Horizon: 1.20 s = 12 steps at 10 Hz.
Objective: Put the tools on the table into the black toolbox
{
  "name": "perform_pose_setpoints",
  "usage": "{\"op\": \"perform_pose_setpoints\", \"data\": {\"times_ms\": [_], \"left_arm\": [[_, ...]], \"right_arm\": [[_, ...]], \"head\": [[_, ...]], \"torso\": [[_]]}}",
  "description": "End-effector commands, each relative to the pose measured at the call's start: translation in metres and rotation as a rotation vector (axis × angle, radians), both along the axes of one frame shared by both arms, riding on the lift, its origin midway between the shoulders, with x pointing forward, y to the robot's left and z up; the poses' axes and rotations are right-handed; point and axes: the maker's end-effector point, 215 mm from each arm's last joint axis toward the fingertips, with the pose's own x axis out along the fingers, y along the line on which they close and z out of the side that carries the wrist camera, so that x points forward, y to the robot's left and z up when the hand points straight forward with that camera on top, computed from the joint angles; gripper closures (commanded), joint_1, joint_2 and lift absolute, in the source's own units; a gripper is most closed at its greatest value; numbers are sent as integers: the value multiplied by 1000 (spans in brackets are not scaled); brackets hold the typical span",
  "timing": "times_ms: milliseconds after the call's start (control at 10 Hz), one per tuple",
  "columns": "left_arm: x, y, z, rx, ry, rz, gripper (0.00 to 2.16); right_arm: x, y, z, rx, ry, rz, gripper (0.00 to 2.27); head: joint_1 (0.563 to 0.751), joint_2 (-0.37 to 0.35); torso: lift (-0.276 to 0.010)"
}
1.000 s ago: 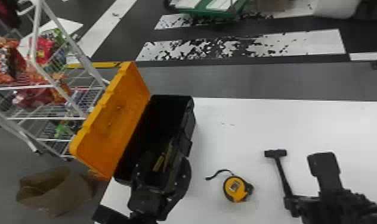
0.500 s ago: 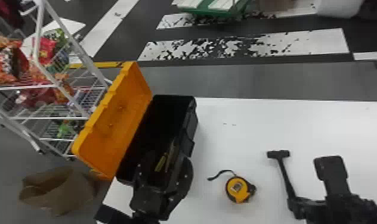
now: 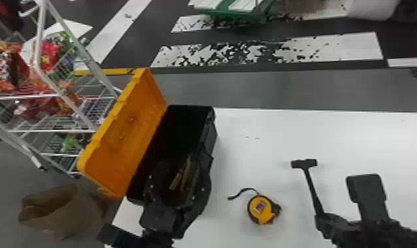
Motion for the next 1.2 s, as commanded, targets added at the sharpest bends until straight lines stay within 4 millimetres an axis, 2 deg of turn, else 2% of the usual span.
{"op": "perform_pose_setpoints", "data": {"times_ms": [0, 100, 300, 600, 900, 1100], "left_arm": [[2, -3, 12, -4, -14, -16, 66], [4, -11, 16, -7, -8, -42, 63], [7, -26, 20, -46, 21, -107, 63], [11, -57, 6, -68, 115, -190, 70], [18, -83, -26, -133, 285, -260, 76], [23, -89, -24, -187, 312, -286, 76]], "right_arm": [[2, 8, 9, 3, -51, 18, 2243], [-1, 15, 14, 16, -67, 40, 2243], [8, 24, 35, 52, -168, 67, 2243], [17, 40, 72, 112, -322, 127, 2243], [17, 70, 114, 203, -459, 207, 2243], [12, 77, 121, 224, -482, 247, 2243]], "head": [[695, 332], [695, 337], [695, 339], [695, 317], [695, 294], [695, 298]], "torso": [[-39], [-39], [-39], [-39], [-39], [-39]]}}
